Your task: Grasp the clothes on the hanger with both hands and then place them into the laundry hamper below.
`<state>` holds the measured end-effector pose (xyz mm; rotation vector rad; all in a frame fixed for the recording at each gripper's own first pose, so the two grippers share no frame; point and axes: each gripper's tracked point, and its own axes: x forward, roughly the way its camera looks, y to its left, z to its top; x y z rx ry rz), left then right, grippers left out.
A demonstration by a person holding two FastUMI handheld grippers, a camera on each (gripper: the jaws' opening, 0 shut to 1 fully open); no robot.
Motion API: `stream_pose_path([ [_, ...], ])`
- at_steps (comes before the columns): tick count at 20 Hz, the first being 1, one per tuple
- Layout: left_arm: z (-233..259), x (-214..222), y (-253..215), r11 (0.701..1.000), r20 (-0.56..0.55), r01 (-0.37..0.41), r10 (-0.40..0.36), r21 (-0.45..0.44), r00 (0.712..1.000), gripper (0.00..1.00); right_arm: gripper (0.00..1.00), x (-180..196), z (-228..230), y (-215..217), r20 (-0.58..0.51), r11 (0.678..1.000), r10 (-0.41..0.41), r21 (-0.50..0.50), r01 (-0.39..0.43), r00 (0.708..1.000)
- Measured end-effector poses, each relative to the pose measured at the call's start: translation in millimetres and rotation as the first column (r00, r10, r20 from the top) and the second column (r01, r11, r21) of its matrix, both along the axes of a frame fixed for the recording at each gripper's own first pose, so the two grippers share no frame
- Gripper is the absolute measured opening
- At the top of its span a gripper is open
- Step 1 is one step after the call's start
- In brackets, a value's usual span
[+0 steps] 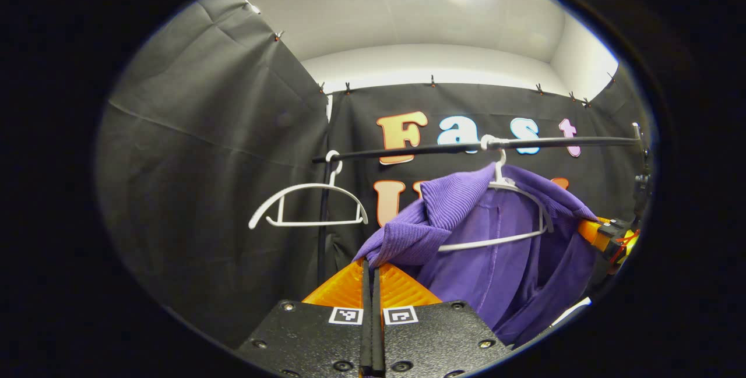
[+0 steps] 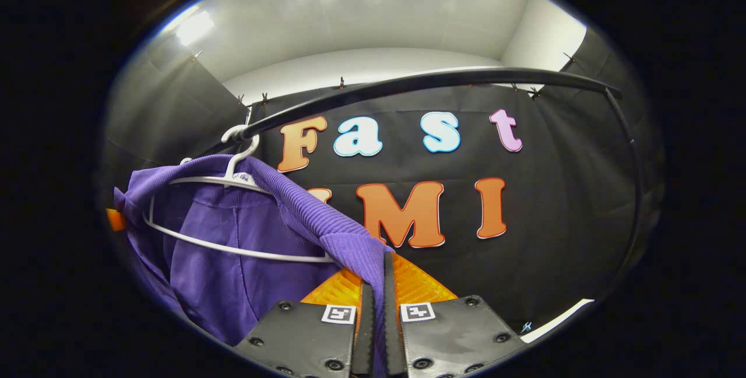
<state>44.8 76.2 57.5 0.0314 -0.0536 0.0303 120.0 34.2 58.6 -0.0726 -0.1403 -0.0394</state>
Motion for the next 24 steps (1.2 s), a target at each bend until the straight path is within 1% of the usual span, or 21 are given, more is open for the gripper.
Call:
stream_pose_path([
  [1, 6, -1, 2, 1.0, 0.006, 0.011, -0.011, -0.003, 1.0, 0.0, 0.15, 0, 5, -5, 0.005, 1.0, 0.007, 0.005, -0.007, 1.0],
  [3, 22, 0, 18, 1.0, 0.025, 0.007, -0.006, -0.007, 1.0, 0.0, 0.15, 5, 14, -13, 0.016, 1.0, 0.02, 0.007, -0.02, 1.0],
  [4, 31, 2, 23, 1.0, 0.036, 0.003, -0.003, -0.011, 0.999, 0.0, 0.08, 7, 18, -17, 0.017, 1.0, 0.024, 0.0, -0.024, 1.0],
  [5, 39, 6, 27, 1.0, 0.046, 0.002, -0.001, -0.008, 0.999, 0.0, 0.08, 12, 23, -22, 0.024, 1.0, 0.024, -0.017, -0.024, 0.999],
  [6, 45, 10, 31, 1.0, 0.056, -0.002, 0.002, 0.008, 0.998, 0.0, 0.08, 22, 25, -26, 0.03, 0.999, 0.027, -0.035, -0.026, 0.999],
  [7, 49, 13, 33, 0.999, 0.065, -0.011, 0.008, 0.035, 0.998, 0.0, 0.08, 24, 29, -29, 0.033, 0.999, 0.024, -0.045, -0.023, 0.999],
  [8, 52, 15, 34, 0.998, 0.07, -0.019, 0.014, 0.064, 0.997, 0.0, 0.05, 27, 31, -32, 0.035, 0.998, 0.02, -0.06, -0.018, 0.999],
  [11, 66, 27, 39, 0.99, 0.096, -0.045, 0.032, 0.137, 0.995, 0.0, 0.05, 35, 34, -37, 0.046, 0.995, 0.028, -0.092, -0.024, 0.999],
  [12, 68, 30, 40, 0.988, 0.1, -0.044, 0.03, 0.148, 0.995, 0.0, 0.12, 42, 33, -38, 0.043, 0.996, 0.041, -0.083, -0.037, 0.998],
  [13, 67, 30, 40, 0.987, 0.097, -0.04, 0.025, 0.157, 0.995, 0.0, 0.05, 47, 29, -39, 0.031, 0.996, 0.057, -0.065, -0.055, 0.998],
  [14, 66, 32, 41, 0.986, 0.093, -0.038, 0.023, 0.16, 0.995, 0.0, 0.09, 52, 24, -39, 0.014, 0.996, 0.075, -0.044, -0.074, 0.997],
  [15, 65, 34, 41, 0.987, 0.086, -0.035, 0.022, 0.158, 0.996, 0.0, 0.09, 59, 20, -40, 0.0, 0.996, 0.087, -0.029, -0.087, 0.996],
  [16, 62, 36, 41, 0.988, 0.08, -0.033, 0.021, 0.152, 0.997, 0.0, 0.05, 65, 15, -40, -0.011, 0.995, 0.091, -0.03, -0.091, 0.996],
  [17, 60, 36, 41, 0.989, 0.072, -0.033, 0.022, 0.146, 0.997, 0.0, 0.09, 68, 12, -40, -0.019, 0.995, 0.092, -0.042, -0.092, 0.996],
  [20, 51, 43, 41, 0.989, 0.056, -0.038, 0.03, 0.145, 0.998, 0.0, 0.09, 75, 0, -37, -0.036, 0.992, 0.108, -0.064, -0.11, 0.994],
  [22, 43, 56, 41, 0.988, 0.037, -0.039, 0.034, 0.15, 0.999, 0.0, 0.09, 84, -8, -34, -0.052, 0.99, 0.128, -0.056, -0.131, 0.99],
  [23, 39, 58, 43, 0.988, 0.028, -0.042, 0.038, 0.148, 0.999, 0.0, 0.09, 90, -13, -33, -0.065, 0.989, 0.138, -0.049, -0.141, 0.988],
  [24, 37, 61, 44, 0.989, 0.021, -0.043, 0.04, 0.145, 0.999, 0.0, 0.05, 95, -18, -32, -0.076, 0.988, 0.145, -0.045, -0.149, 0.986],
])
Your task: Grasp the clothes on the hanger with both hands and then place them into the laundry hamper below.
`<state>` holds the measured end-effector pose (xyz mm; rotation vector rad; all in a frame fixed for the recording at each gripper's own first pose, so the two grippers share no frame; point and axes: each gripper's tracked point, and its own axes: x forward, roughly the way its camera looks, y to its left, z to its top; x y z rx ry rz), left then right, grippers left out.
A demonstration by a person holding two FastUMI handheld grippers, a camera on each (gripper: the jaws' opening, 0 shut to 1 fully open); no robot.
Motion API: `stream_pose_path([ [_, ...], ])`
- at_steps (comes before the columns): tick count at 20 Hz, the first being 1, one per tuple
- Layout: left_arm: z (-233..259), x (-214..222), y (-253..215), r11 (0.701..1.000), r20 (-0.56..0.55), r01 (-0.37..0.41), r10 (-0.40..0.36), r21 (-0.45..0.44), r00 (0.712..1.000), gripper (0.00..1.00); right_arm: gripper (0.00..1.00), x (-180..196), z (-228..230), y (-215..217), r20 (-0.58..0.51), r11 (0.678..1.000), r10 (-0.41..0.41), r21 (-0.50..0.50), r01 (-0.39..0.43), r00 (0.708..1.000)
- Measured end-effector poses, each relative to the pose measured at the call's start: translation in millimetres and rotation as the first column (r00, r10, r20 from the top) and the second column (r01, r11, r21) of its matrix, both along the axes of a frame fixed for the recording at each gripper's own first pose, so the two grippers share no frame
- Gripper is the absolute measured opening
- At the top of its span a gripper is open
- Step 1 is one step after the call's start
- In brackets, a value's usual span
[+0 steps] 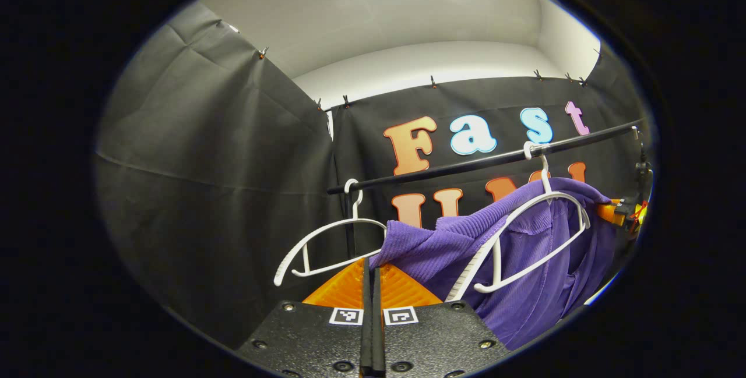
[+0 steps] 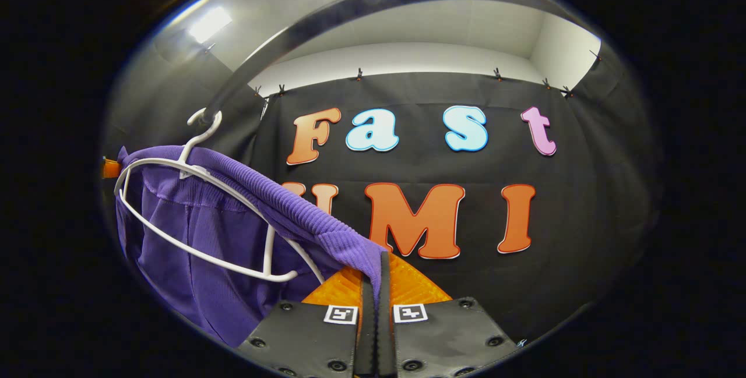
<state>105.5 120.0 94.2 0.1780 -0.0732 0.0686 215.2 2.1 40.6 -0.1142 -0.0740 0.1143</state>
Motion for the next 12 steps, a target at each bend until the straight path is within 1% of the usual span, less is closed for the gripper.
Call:
stream_pose_path([
  [1, -2, 4, -1, 1.0, -0.004, -0.001, 0.001, -0.003, 1.0, 0.0, 0.09, 5, -5, 0, -0.008, 1.0, 0.006, 0.0, -0.006, 1.0],
  [2, -5, 6, -1, 1.0, -0.01, -0.005, 0.005, -0.003, 1.0, 0.0, 0.09, 9, -9, 1, -0.016, 1.0, 0.011, 0.002, -0.011, 1.0],
  [3, -12, 9, 1, 1.0, -0.021, -0.008, 0.008, 0.0, 1.0, 0.0, 0.12, 14, -15, -1, -0.029, 1.0, 0.011, 0.003, -0.01, 1.0],
  [5, -30, 18, -2, 1.0, -0.058, 0.003, -0.004, -0.01, 0.998, 0.0, 0.05, 29, -41, -16, -0.085, 1.0, -0.023, 0.003, 0.023, 0.996],
  [6, -41, 23, -9, 0.999, -0.08, 0.023, -0.026, -0.037, 0.996, 0.0, 0.09, 33, -57, -14, -0.126, 0.999, -0.009, 0.031, 0.013, 0.992],
  [7, -52, 26, -10, 0.998, -0.098, 0.022, -0.027, -0.051, 0.995, 0.0, 0.09, 35, -72, -14, -0.145, 0.999, -0.008, 0.036, 0.014, 0.989],
  [9, -69, 26, -3, 0.999, -0.118, 0.003, -0.008, -0.04, 0.993, 0.0, 0.09, 30, -95, -20, -0.155, 1.0, -0.016, -0.001, 0.016, 0.988],
  [10, -75, 26, -3, 0.999, -0.125, 0.002, -0.007, -0.039, 0.992, 0.0, 0.05, 28, -104, -21, -0.165, 1.0, -0.011, -0.005, 0.011, 0.986],
  [11, -83, 29, -4, 0.999, -0.133, 0.006, -0.012, -0.048, 0.991, 0.0, 0.09, 26, -112, -21, -0.176, 1.0, -0.008, 0.007, 0.009, 0.984],
  [12, -91, 30, -5, 0.998, -0.143, 0.008, -0.017, -0.062, 0.99, 0.0, 0.05, 25, -117, -23, -0.187, 1.0, -0.005, 0.023, 0.01, 0.982],
])
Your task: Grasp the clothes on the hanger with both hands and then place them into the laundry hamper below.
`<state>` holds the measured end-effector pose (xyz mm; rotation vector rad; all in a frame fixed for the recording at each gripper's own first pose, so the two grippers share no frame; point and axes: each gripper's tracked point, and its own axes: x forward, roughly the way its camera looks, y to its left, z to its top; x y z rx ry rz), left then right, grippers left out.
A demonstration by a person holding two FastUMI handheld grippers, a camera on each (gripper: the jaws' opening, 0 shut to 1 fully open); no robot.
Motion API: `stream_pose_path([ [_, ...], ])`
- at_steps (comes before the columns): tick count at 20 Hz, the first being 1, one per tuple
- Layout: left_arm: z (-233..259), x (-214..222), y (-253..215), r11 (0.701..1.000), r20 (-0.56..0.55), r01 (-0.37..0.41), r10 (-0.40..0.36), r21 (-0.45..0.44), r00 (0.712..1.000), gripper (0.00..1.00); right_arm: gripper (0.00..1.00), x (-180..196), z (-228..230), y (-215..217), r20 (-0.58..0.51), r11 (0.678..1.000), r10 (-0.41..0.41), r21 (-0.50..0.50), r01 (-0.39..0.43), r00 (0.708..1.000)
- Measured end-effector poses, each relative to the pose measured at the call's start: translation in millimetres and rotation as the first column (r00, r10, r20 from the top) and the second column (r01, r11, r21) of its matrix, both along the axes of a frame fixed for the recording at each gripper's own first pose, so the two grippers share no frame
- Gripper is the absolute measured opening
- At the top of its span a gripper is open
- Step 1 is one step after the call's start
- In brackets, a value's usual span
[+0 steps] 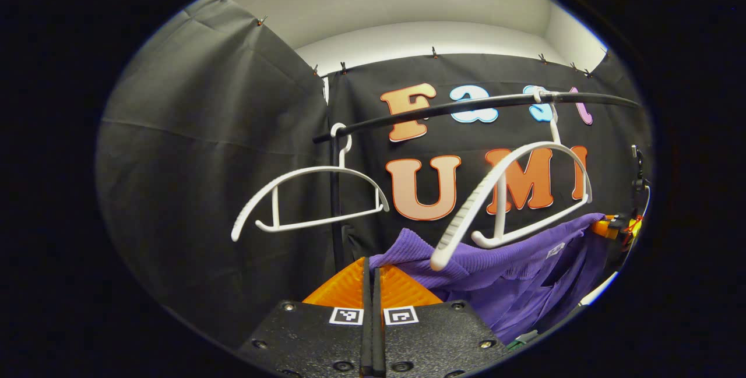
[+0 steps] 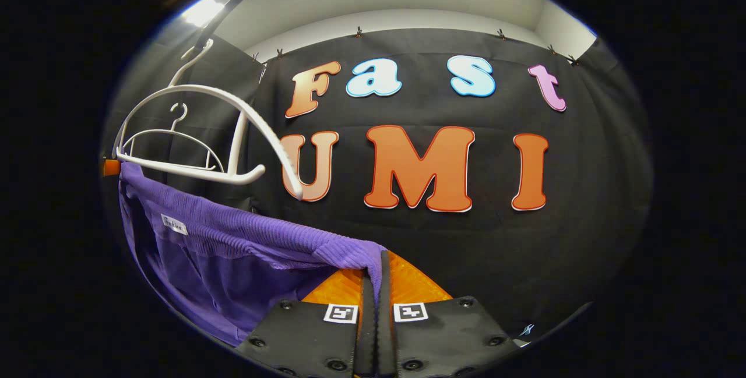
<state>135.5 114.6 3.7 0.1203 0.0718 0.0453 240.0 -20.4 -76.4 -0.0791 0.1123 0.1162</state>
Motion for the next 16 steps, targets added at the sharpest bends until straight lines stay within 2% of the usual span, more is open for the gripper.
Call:
stream_pose_path([
  [2, -16, -7, 5, 1.0, -0.021, -0.005, 0.004, -0.026, 1.0, 0.0, 0.05, -6, -9, 0, -0.01, 1.0, -0.001, 0.016, 0.001, 1.0],
  [3, -22, -9, 7, 0.999, -0.032, -0.012, 0.011, -0.034, 0.999, 0.0, 0.09, -12, -11, 1, -0.009, 1.0, 0.001, 0.01, -0.001, 1.0],
  [9, -49, -32, -2, 1.0, -0.065, -0.02, 0.021, 0.018, 0.998, 0.0, 0.09, -48, -27, 15, -0.011, 1.0, -0.003, -0.03, 0.003, 1.0],
  [16, -78, -52, -56, 0.997, -0.111, 0.078, -0.08, -0.025, 0.991, 0.0, 0.09, -82, -57, 35, -0.071, 1.0, 0.009, 0.009, -0.008, 0.997],
])
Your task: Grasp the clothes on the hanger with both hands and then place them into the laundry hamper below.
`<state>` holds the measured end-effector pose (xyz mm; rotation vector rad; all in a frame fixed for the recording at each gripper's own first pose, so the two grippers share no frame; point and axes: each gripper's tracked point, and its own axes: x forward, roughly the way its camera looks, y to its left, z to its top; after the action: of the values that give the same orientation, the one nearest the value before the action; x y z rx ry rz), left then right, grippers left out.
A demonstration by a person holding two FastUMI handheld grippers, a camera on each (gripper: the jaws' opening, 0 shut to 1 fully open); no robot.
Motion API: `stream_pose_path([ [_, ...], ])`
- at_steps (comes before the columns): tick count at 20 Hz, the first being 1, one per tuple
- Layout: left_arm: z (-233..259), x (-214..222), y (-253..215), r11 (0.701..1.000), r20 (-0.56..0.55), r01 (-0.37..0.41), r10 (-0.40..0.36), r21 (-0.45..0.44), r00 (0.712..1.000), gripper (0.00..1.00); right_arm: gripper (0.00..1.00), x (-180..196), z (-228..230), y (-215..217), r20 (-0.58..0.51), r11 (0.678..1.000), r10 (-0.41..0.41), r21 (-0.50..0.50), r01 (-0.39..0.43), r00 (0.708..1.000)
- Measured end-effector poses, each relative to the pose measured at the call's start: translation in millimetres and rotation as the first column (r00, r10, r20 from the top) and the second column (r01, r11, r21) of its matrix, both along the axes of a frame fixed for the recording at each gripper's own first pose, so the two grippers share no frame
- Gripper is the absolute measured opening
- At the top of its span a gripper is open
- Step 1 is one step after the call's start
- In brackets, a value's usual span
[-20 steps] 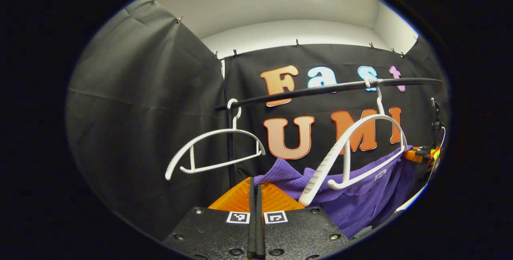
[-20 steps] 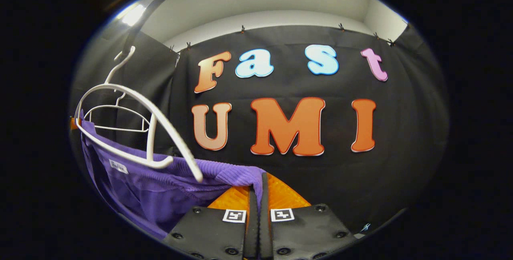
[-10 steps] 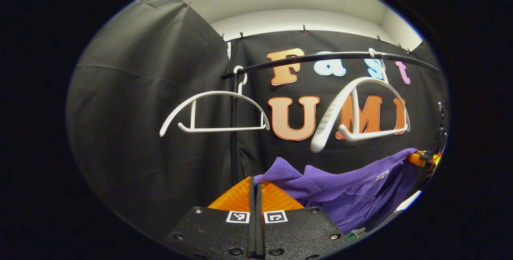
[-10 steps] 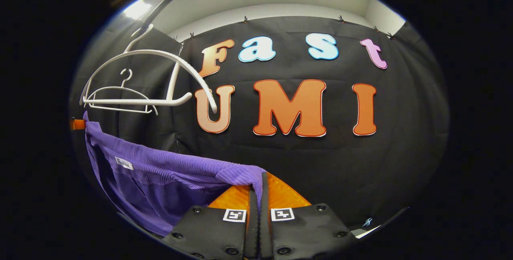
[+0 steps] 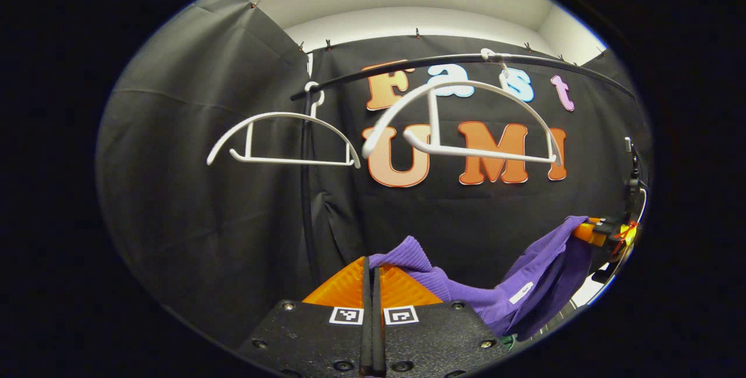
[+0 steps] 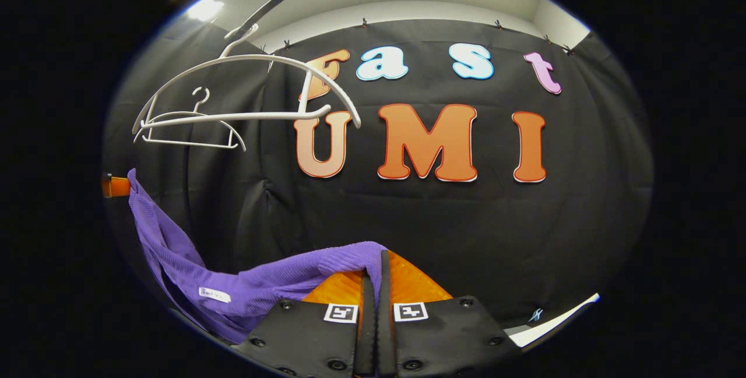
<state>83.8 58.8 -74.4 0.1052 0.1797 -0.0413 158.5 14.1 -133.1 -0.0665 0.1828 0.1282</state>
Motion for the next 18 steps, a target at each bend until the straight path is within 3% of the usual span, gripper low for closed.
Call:
stream_pose_path([
  [9, -50, -6, -86, 0.988, -0.073, 0.126, -0.133, -0.095, 0.988, 0.0, 0.05, -48, -35, 16, -0.039, 1.0, 0.021, 0.011, -0.021, 0.999],
  [10, -56, -7, -95, 0.985, -0.085, 0.142, -0.151, -0.102, 0.985, 0.0, 0.09, -53, -40, 17, -0.044, 1.0, 0.022, 0.004, -0.022, 0.999],
  [18, -118, -10, -194, 0.949, -0.163, 0.277, -0.3, -0.15, 0.94, 0.0, 0.09, -72, -101, 1, -0.107, 1.0, -0.02, 0.0, 0.02, 0.994],
])
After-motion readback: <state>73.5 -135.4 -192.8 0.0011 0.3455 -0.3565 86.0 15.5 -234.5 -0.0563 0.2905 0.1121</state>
